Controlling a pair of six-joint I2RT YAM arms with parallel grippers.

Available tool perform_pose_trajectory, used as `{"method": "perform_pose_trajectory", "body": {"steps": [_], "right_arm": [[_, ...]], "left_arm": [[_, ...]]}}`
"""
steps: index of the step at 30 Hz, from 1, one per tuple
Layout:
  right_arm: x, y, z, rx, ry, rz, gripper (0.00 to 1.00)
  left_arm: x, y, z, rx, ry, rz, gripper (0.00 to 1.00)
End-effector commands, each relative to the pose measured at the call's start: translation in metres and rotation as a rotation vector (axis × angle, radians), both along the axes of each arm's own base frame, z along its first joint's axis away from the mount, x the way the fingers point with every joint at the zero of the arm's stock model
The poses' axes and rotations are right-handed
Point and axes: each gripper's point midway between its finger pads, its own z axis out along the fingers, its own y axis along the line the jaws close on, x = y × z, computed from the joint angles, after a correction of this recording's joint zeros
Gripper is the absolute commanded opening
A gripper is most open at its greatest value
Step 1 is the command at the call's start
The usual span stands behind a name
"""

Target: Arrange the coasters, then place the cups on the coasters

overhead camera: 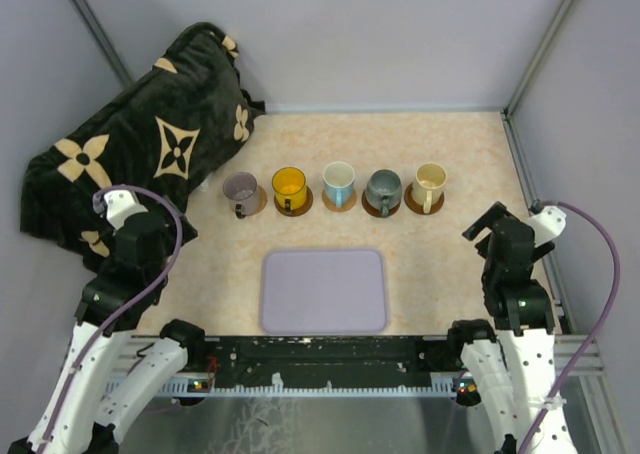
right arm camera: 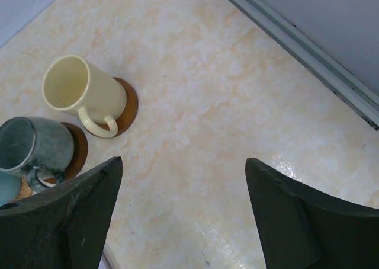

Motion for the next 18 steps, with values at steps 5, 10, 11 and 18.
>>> {"method": "perform_pose_trajectory", "body": {"steps": [5,10,11,18], "right_arm": [[-0.0108,-0.0051,0.0285,-0.033,-0.096,-0.003,0.86],[-0.0112,-0.0051,0.0283,-0.035,-0.098,-0.002,0.88],[-0.0108,-0.0052,0.0281,-0.036,-0.097,-0.002,0.88],[-0.0118,-0.0046,0.0285,-0.034,-0.105,0.001,0.93]], "left_arm": [[-0.0151,0.015,0.0046,-0.002,-0.019,0.068,1.0],[-0.0166,0.0162,0.0047,-0.008,-0.034,0.072,1.0],[-0.0165,0.0164,0.0047,-0.008,-0.033,0.074,1.0],[-0.0152,0.0138,0.003,-0.017,-0.048,0.059,1.0]]}}
